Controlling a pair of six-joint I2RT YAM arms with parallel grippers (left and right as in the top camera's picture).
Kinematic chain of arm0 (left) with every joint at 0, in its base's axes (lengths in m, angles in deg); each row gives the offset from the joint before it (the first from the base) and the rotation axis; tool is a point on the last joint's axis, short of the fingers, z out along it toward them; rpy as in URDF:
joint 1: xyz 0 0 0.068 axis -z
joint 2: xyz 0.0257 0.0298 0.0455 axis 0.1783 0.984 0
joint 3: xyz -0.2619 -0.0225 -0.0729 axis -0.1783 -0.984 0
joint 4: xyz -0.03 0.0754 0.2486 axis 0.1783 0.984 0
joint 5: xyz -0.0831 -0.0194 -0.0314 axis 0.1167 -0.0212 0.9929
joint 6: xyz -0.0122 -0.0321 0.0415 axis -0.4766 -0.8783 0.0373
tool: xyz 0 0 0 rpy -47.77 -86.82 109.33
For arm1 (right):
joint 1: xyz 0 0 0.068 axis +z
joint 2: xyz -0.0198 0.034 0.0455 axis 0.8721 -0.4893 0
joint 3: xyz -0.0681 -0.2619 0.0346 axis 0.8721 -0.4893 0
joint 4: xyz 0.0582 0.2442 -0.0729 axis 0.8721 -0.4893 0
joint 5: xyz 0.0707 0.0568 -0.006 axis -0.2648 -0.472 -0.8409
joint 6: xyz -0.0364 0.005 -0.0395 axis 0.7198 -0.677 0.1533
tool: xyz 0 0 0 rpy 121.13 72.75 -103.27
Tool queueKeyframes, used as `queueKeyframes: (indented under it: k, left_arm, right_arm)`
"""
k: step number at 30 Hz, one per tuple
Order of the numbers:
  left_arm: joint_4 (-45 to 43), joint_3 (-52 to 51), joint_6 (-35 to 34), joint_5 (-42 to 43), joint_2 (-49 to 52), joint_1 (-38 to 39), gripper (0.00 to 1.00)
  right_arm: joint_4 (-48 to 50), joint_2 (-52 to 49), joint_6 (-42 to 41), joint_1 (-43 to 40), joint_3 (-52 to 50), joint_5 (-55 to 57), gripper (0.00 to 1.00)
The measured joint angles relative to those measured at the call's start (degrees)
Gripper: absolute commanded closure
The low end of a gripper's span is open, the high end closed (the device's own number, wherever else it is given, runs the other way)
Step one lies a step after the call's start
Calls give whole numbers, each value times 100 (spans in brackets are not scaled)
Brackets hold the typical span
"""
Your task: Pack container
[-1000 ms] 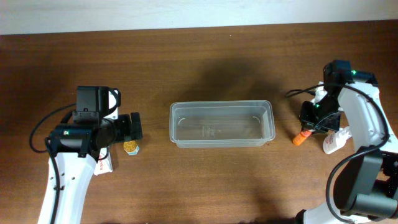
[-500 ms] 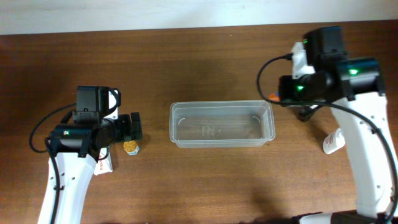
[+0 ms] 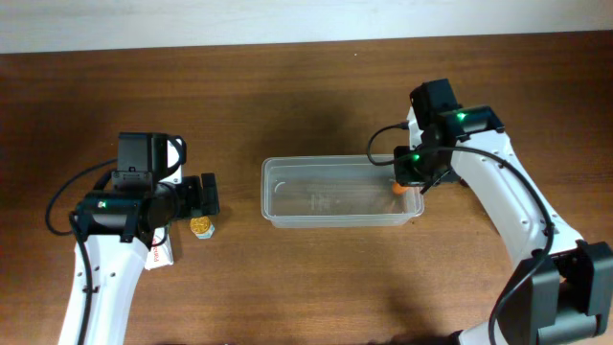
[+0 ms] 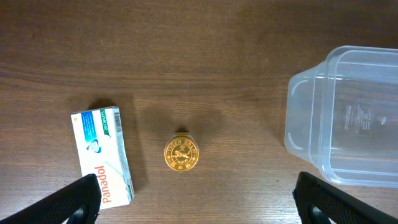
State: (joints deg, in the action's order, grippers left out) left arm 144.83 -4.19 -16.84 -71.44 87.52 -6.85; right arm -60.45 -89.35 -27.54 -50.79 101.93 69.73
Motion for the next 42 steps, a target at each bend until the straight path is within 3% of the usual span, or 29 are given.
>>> queueKeyframes:
  k: [4,6,10,35,42]
  left_arm:
    - [0,0,0,0,0,0,0]
    - [0,0,0,0,0,0,1]
    - [0,0,0,0,0,0,1]
    - [17,0,0,0,0,0,1]
    - [17,0,0,0,0,0,1]
  right_arm:
    - [323,-2,0,0,-131,37,84]
    - [376,-4,0,0,-136,39,69]
    - [398,-4,-22,0,-136,83,63]
    - [334,-4,-22,0,-136,98,63]
    - [-232,46,-254,-13,164,487,62]
